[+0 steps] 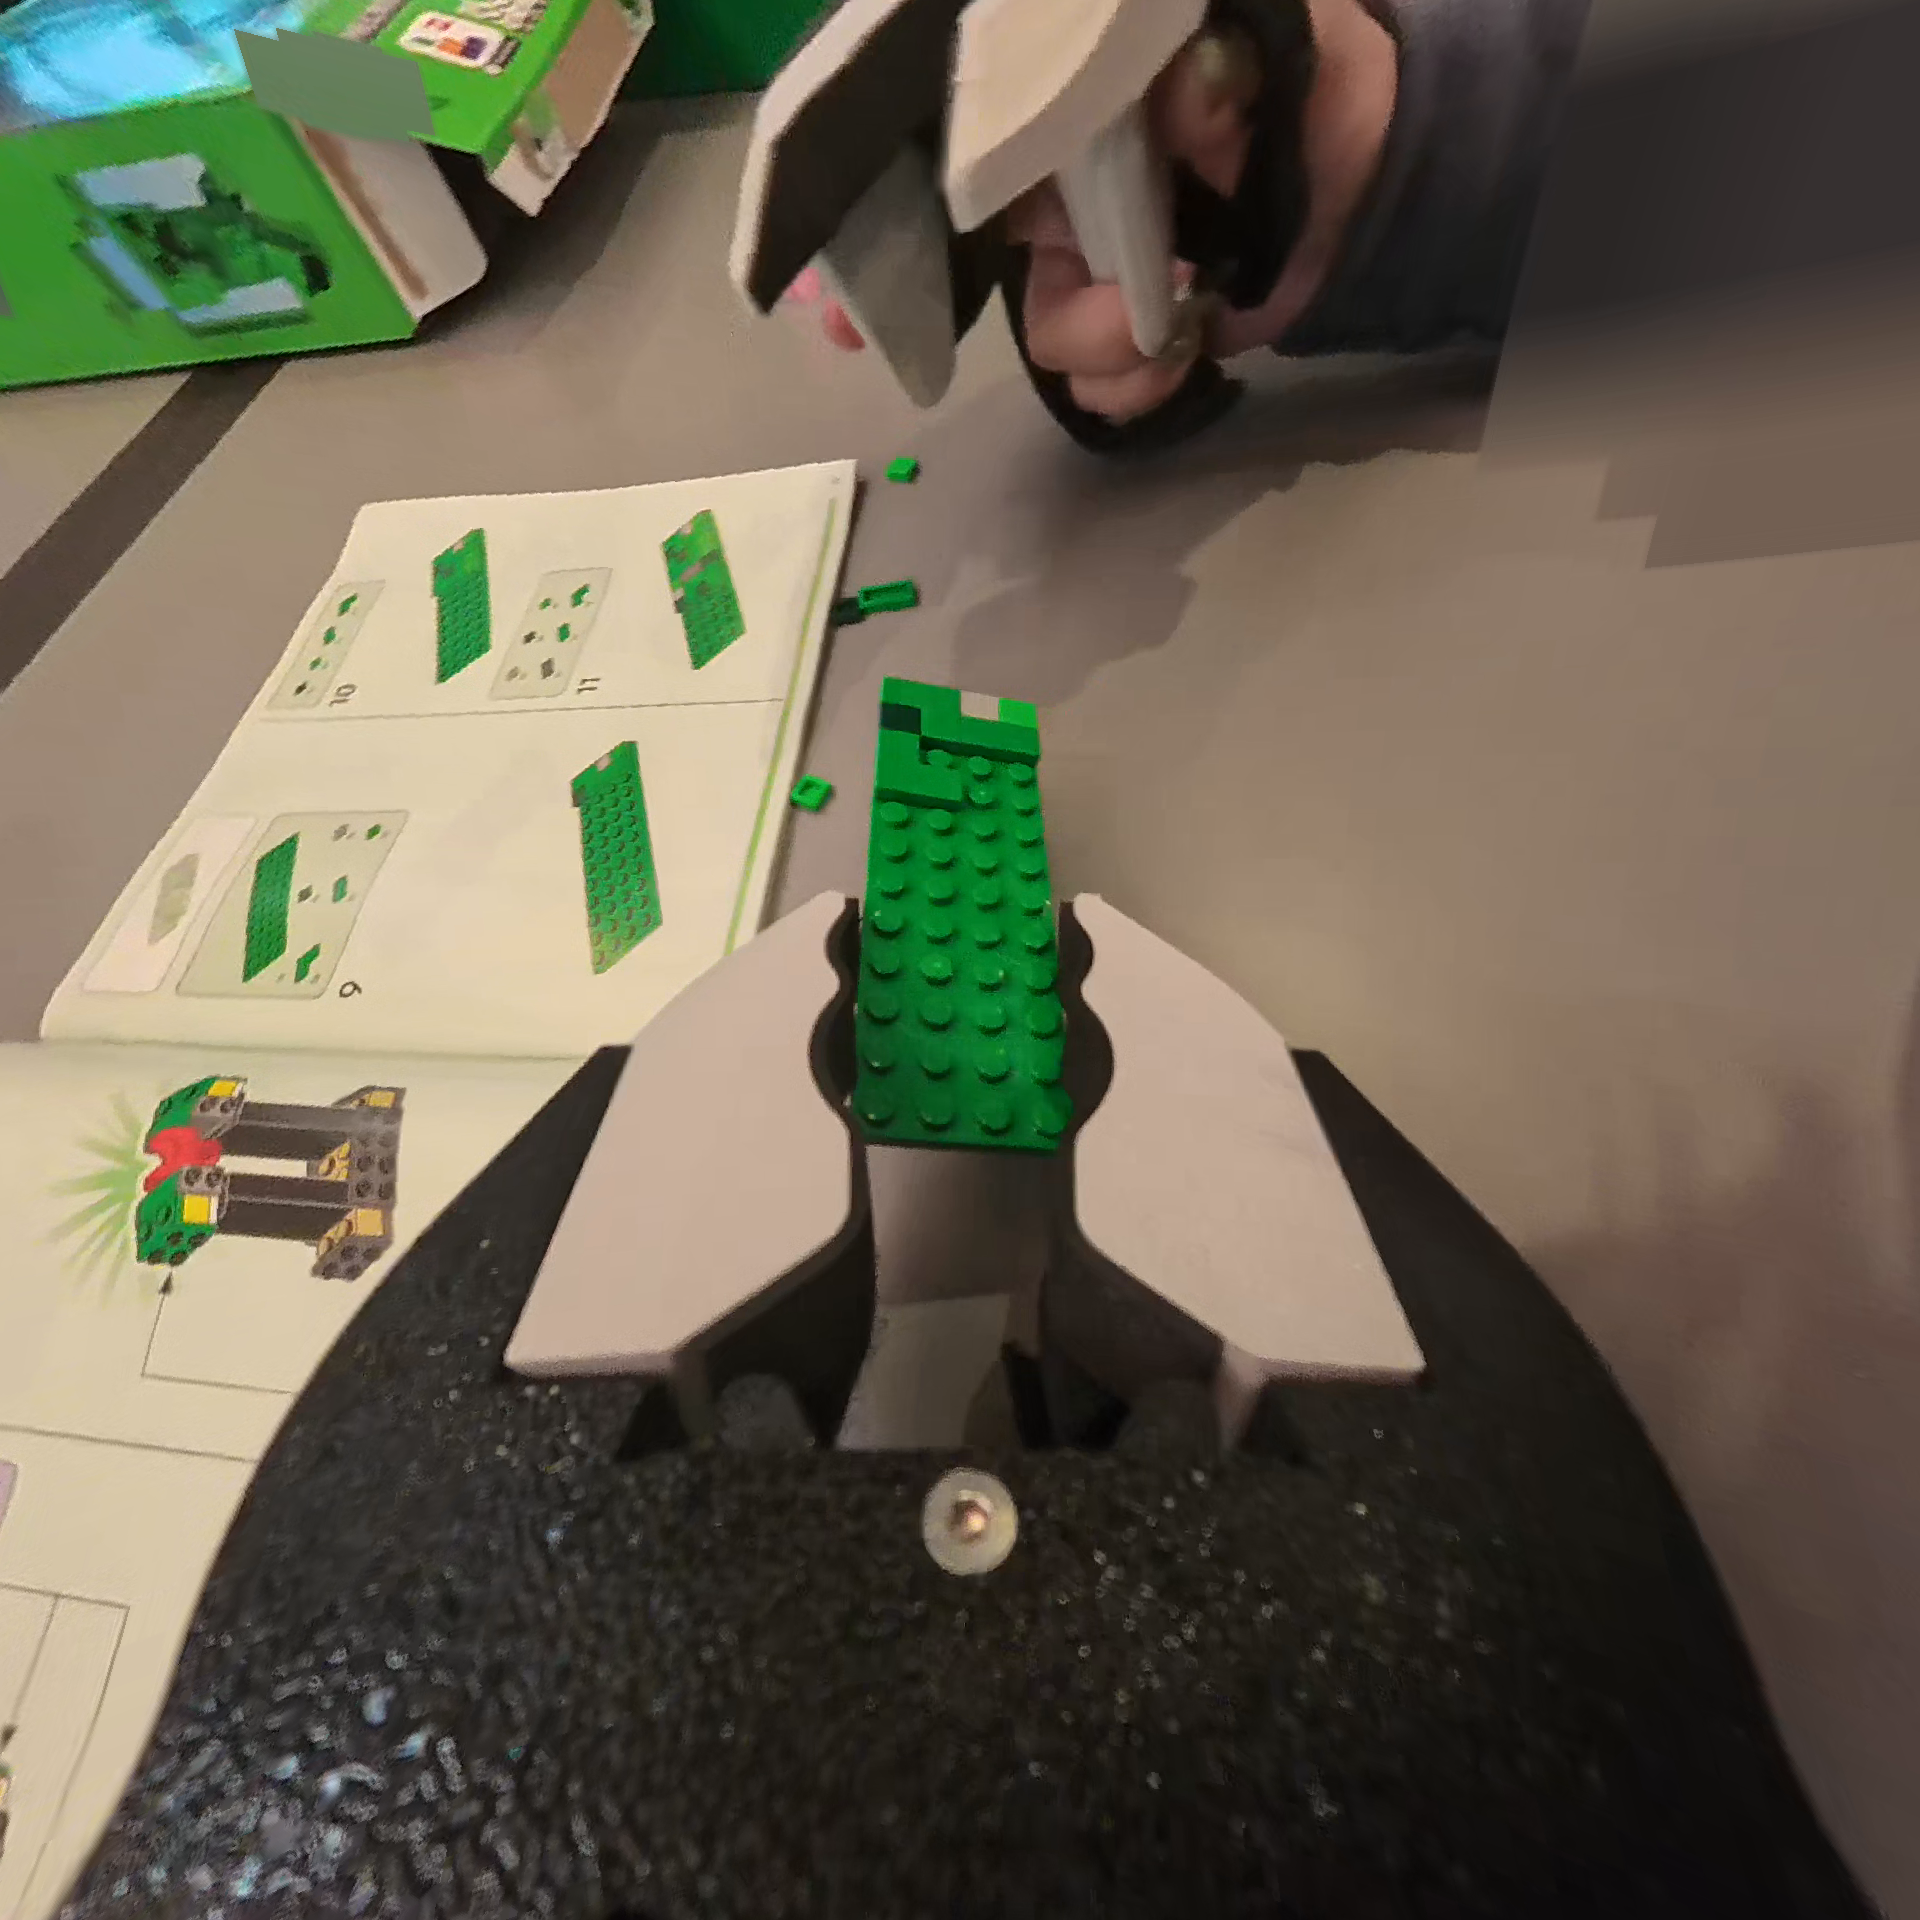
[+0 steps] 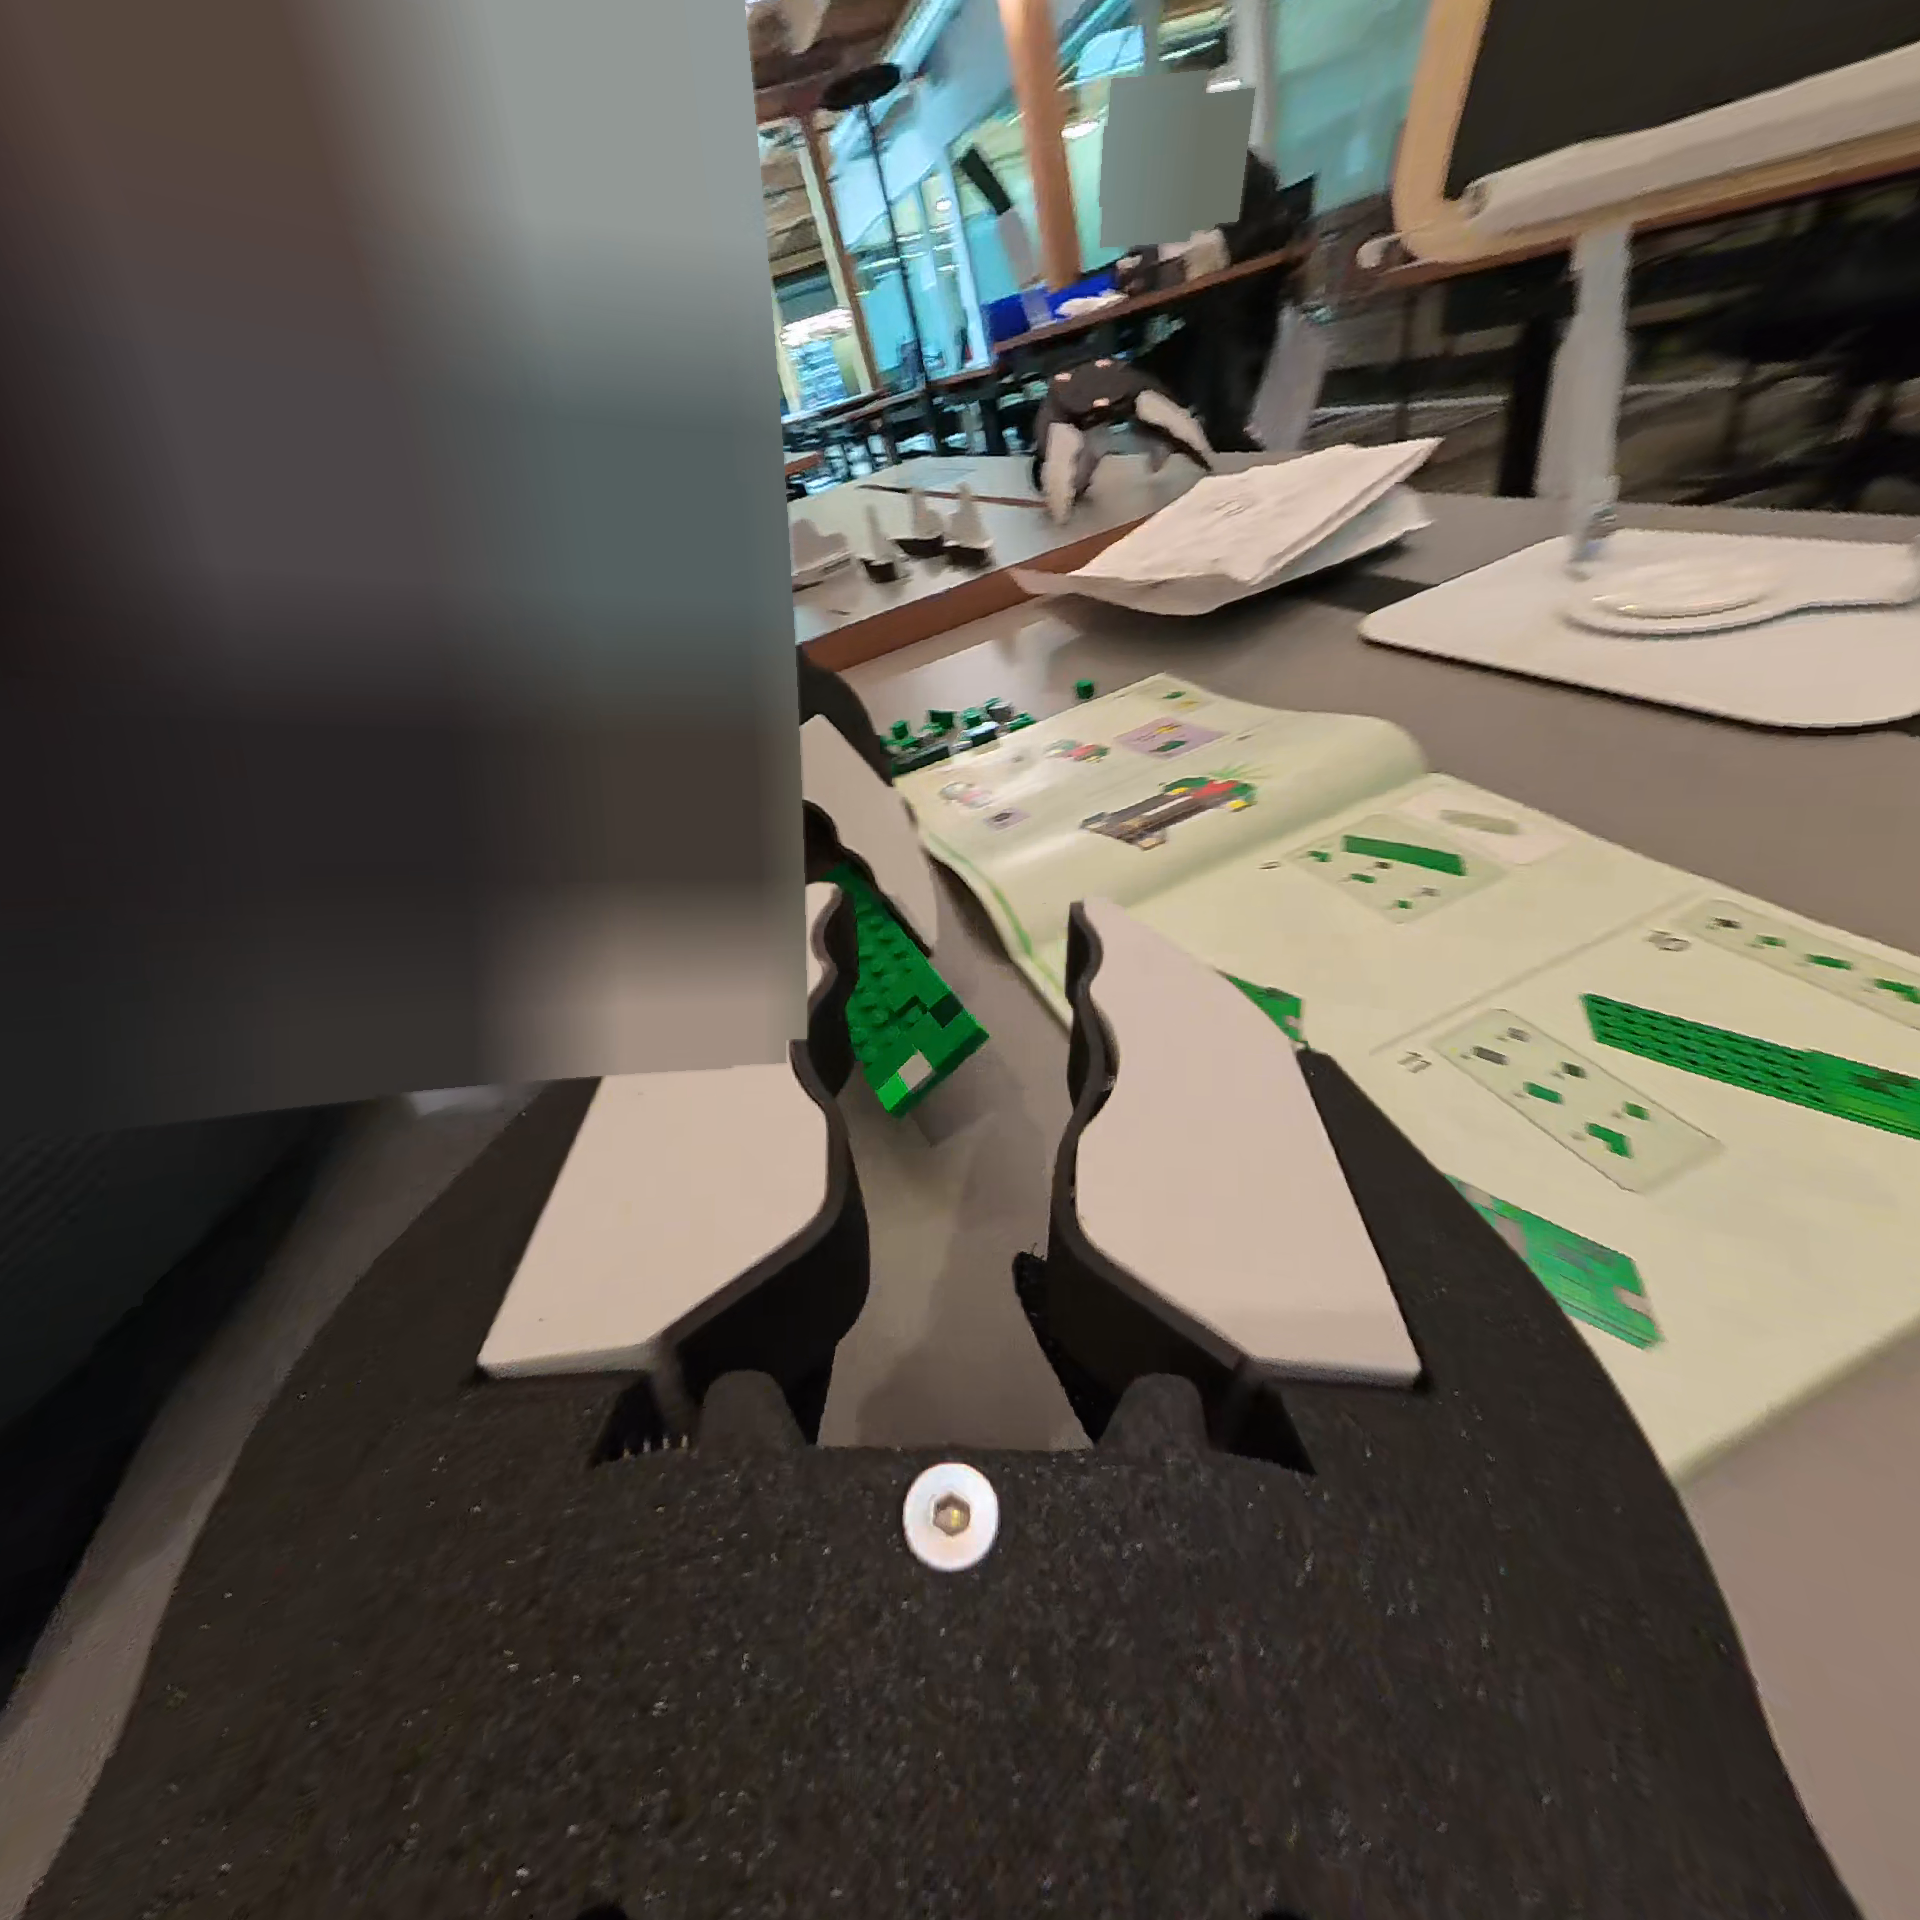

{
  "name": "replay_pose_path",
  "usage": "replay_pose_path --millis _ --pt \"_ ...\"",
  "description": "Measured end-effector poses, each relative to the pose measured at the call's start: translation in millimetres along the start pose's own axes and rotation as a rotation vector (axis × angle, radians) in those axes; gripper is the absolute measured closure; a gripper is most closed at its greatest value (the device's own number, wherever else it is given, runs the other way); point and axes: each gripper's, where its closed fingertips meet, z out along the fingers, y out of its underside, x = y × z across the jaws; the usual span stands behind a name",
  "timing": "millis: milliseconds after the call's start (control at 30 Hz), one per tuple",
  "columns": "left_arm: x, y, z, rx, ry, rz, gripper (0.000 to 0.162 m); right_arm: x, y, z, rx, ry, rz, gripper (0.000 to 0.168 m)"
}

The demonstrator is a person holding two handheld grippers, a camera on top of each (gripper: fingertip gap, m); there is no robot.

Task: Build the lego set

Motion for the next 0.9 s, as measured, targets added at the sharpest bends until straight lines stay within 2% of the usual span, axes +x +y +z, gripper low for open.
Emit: replay_pose_path --millis 167,333,500,633,700,833,900 --pt "-14.8 -7.7 -3.1 0.058 -0.086 -0.117 0.127 31.2 -1.8 -13.9 0.001 0.246 -0.103 0.131" --pt "-12.4 -11.4 -12.5 0.109 -0.135 -0.178 0.127 41.9 -1.5 -20.3 0.032 0.363 -0.125 0.135" --pt "7.4 -9.5 -19.9 0.081 -0.050 -0.209 0.127 40.0 20.9 -9.0 -0.140 0.352 -0.103 0.141" --pt "13.1 -4.2 -21.4 0.008 -0.033 -0.176 0.127 27.3 51.0 10.3 -0.362 0.299 -0.151 0.155" --pt "15.6 0.4 -18.3 -0.022 -0.036 -0.142 0.127 29.7 65.2 14.7 -0.473 0.330 -0.198 0.156" --pt "16.6 5.8 -12.6 -0.034 -0.056 -0.098 0.127 29.8 79.2 20.6 -0.585 0.342 -0.255 0.155" --pt "15.1 6.6 -12.4 -0.026 -0.066 -0.100 0.127 39.2 81.1 8.3 -0.635 0.395 -0.305 0.151"
